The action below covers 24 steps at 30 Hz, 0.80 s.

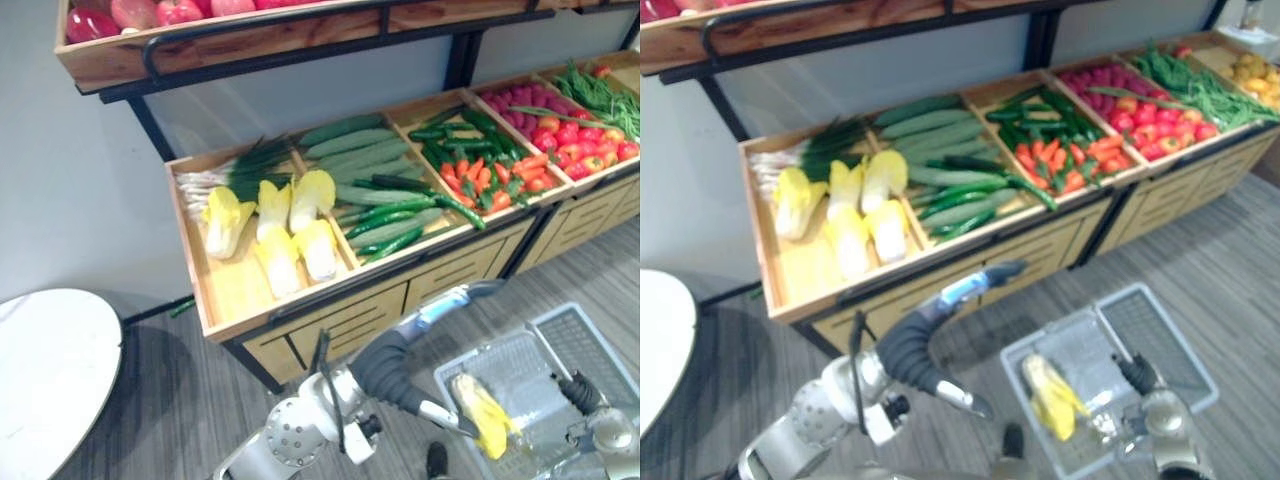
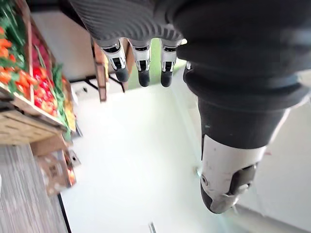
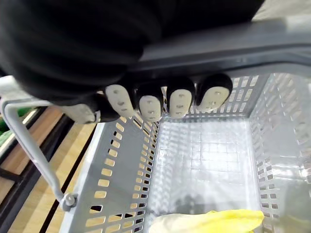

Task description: Pick vegetable in the basket

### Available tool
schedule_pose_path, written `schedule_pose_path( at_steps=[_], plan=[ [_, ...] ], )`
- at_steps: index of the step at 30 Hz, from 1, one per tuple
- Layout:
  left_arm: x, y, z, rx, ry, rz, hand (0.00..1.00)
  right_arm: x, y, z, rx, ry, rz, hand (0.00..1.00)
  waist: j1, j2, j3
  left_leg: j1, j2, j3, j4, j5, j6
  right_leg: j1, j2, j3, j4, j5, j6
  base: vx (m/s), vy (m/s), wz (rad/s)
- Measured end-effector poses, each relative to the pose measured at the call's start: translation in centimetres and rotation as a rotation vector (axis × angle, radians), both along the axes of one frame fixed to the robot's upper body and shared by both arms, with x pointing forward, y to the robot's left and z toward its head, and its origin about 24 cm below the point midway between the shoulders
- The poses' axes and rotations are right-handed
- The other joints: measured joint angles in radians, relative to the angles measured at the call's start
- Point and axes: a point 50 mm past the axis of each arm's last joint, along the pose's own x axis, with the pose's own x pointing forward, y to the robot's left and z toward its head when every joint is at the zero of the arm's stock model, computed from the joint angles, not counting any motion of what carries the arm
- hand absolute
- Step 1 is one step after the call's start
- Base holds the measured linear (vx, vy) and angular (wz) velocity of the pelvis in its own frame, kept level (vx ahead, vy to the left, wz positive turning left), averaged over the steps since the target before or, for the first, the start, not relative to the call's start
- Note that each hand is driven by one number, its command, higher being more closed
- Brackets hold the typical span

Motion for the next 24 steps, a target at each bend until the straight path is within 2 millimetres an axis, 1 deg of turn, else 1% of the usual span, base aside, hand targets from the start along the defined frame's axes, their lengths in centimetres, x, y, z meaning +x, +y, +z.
schedule_pose_path(
  at_steps=[1, 2, 3, 5, 6, 7, 8, 9, 10, 11, 12, 13, 14, 16, 18, 20, 21, 22, 23, 24],
  plan=[
    [0.4, 0.8, -0.4, 0.010, 0.016, 0.052, 0.00, -0.7, 0.2, -0.5, 0.023, 0.009, -0.029, 1.00, 0.000, -0.005, -0.003, 0.000, -0.002, -0.011, -0.012, 0.008, 0.000, 0.007, 0.000, -0.009, -0.008, -0.002, 0.000, 0.06, -0.057, 0.25],
    [1.0, 1.7, -1.2, 0.037, 0.038, 0.132, 0.00, -1.8, 0.4, -1.3, 0.061, 0.025, -0.076, 1.00, 0.000, -0.013, -0.010, 0.000, -0.005, -0.019, -0.031, 0.022, -0.002, 0.007, 0.001, -0.017, -0.011, -0.001, 0.000, 0.06, -0.056, 0.25],
    [1.4, 2.3, -1.7, 0.055, 0.052, 0.178, 0.00, -2.2, 0.4, -1.7, 0.078, 0.030, -0.106, 1.00, 0.002, -0.016, -0.011, 0.000, -0.007, -0.023, -0.040, 0.029, -0.003, 0.007, 0.001, -0.024, -0.012, -0.001, 0.000, 0.06, -0.053, 0.25],
    [2.9, 4.4, -4.0, 0.135, 0.128, 0.352, 0.00, -4.0, 0.0, -2.5, 0.123, 0.036, -0.218, 1.00, -0.001, -0.024, -0.014, 0.000, -0.015, -0.049, -0.071, 0.053, -0.008, 0.020, -0.001, -0.054, -0.018, -0.001, 0.002, 0.05, -0.031, 0.36],
    [3.1, 4.9, -4.6, 0.157, 0.143, 0.385, 0.00, -4.5, -0.1, -2.7, 0.134, 0.038, -0.248, 1.00, -0.002, -0.026, -0.016, 0.001, -0.015, -0.057, -0.077, 0.058, -0.007, 0.023, 0.000, -0.058, -0.019, -0.001, 0.001, 0.07, -0.035, 0.34],
    [3.4, 6.1, -5.9, 0.204, 0.183, 0.468, 0.00, -5.8, -0.1, -3.3, 0.173, 0.035, -0.334, 1.00, 0.000, -0.034, -0.023, 0.003, -0.016, -0.071, -0.091, 0.069, -0.004, 0.025, 0.003, -0.065, -0.021, -0.003, 0.002, 0.07, -0.036, 0.23],
    [3.7, 7.5, -7.2, 0.248, 0.229, 0.558, 0.00, -6.7, -0.1, -3.8, 0.209, 0.026, -0.410, 1.00, -0.001, -0.035, -0.029, 0.004, -0.017, -0.073, -0.104, 0.077, -0.004, 0.030, 0.005, -0.072, -0.026, -0.003, 0.002, 0.06, -0.031, 0.17],
    [3.8, 8.2, -7.8, 0.261, 0.255, 0.598, 0.00, -7.1, 0.0, -4.0, 0.225, 0.023, -0.439, 1.00, 0.000, -0.037, -0.030, 0.007, -0.018, -0.073, -0.111, 0.081, -0.005, 0.029, 0.009, -0.073, -0.027, -0.003, 0.002, 0.05, -0.028, 0.10],
    [3.9, 9.6, -9.2, 0.299, 0.309, 0.679, 0.00, -7.9, 0.2, -4.4, 0.274, -0.001, -0.516, 1.00, -0.001, -0.043, -0.032, 0.012, -0.019, -0.076, -0.125, 0.089, -0.006, 0.030, 0.010, -0.075, -0.028, -0.003, 0.002, 0.03, -0.020, 0.03],
    [3.9, 10.3, -9.8, 0.324, 0.333, 0.716, 0.00, -8.2, 0.4, -4.6, 0.300, -0.011, -0.556, 1.00, -0.001, -0.047, -0.032, 0.015, -0.020, -0.078, -0.132, 0.091, -0.006, 0.031, 0.011, -0.077, -0.029, -0.003, 0.002, 0.04, -0.018, 0.05],
    [3.8, 11.6, -11.1, 0.349, 0.398, 0.776, 0.00, -9.0, 0.6, -5.1, 0.346, -0.030, -0.635, 1.00, -0.002, -0.054, -0.034, 0.023, -0.021, -0.084, -0.142, 0.096, -0.008, 0.040, 0.013, -0.080, -0.033, -0.003, 0.002, 0.03, -0.010, 0.11],
    [3.7, 12.7, -12.2, 0.362, 0.463, 0.835, 0.00, -9.8, 1.0, -5.4, 0.393, -0.062, -0.723, 1.00, -0.005, -0.060, -0.042, 0.023, -0.022, -0.090, -0.147, 0.099, -0.007, 0.042, 0.013, -0.084, -0.034, -0.006, 0.004, 0.03, -0.007, 0.10],
    [3.6, 13.3, -12.7, 0.375, 0.484, 0.864, 0.00, -10.1, 1.2, -5.6, 0.410, -0.072, -0.759, 1.00, -0.005, -0.063, -0.044, 0.023, -0.022, -0.090, -0.149, 0.100, -0.008, 0.042, 0.013, -0.084, -0.034, -0.007, 0.003, 0.02, -0.005, 0.07],
    [2.9, 15.0, -14.5, 0.395, 0.578, 0.971, 0.00, -11.0, 1.9, -6.1, 0.460, -0.100, -0.849, 1.00, -0.005, -0.070, -0.047, 0.038, -0.026, -0.087, -0.165, 0.106, -0.007, 0.048, 0.012, -0.083, -0.034, -0.007, 0.004, 0.00, 0.000, 0.00],
    [2.4, 16.0, -15.6, 0.428, 0.634, 1.017, 0.00, -11.4, 2.2, -6.4, 0.475, -0.099, -0.870, 1.00, -0.007, -0.071, -0.054, 0.041, -0.026, -0.086, -0.166, 0.105, -0.008, 0.051, 0.011, -0.084, -0.034, -0.010, 0.004, 0.00, 0.000, 0.00],
    [1.1, 17.6, -17.7, 0.479, 0.741, 1.098, 0.00, -11.6, 3.0, -6.7, 0.491, -0.095, -0.876, 1.00, -0.010, -0.071, -0.060, 0.061, -0.028, -0.072, -0.180, 0.105, -0.012, 0.061, 0.011, -0.083, -0.034, -0.015, 0.002, 0.00, 0.001, -0.06],
    [0.8, 18.0, -18.2, 0.483, 0.770, 1.117, 0.00, -11.6, 3.2, -6.7, 0.496, -0.094, -0.876, 1.00, -0.011, -0.070, -0.063, 0.062, -0.028, -0.071, -0.181, 0.105, -0.013, 0.061, 0.011, -0.084, -0.034, -0.015, 0.002, 0.00, -0.001, -0.08],
    [0.0, 18.5, -19.2, 0.491, 0.826, 1.149, 0.00, -11.6, 3.6, -6.9, 0.506, -0.095, -0.878, 1.00, -0.011, -0.068, -0.064, 0.067, -0.029, -0.069, -0.184, 0.104, -0.013, 0.063, 0.010, -0.084, -0.034, -0.019, 0.002, 0.00, -0.006, -0.05],
    [-1.4, 19.3, -20.9, 0.508, 0.926, 1.177, 0.00, -11.6, 4.2, -7.0, 0.519, -0.095, -0.880, 1.00, -0.017, -0.064, -0.070, 0.074, -0.031, -0.067, -0.196, 0.104, -0.010, 0.064, 0.010, -0.084, -0.035, -0.028, -0.002, 0.01, -0.006, -0.03],
    [-1.8, 19.5, -21.3, 0.510, 0.950, 1.182, 0.00, -11.6, 4.3, -7.1, 0.521, -0.095, -0.881, 1.00, -0.018, -0.063, -0.072, 0.074, -0.032, -0.067, -0.197, 0.104, -0.010, 0.064, 0.010, -0.084, -0.036, -0.028, -0.002, 0.00, 0.000, 0.00]
  ],
)
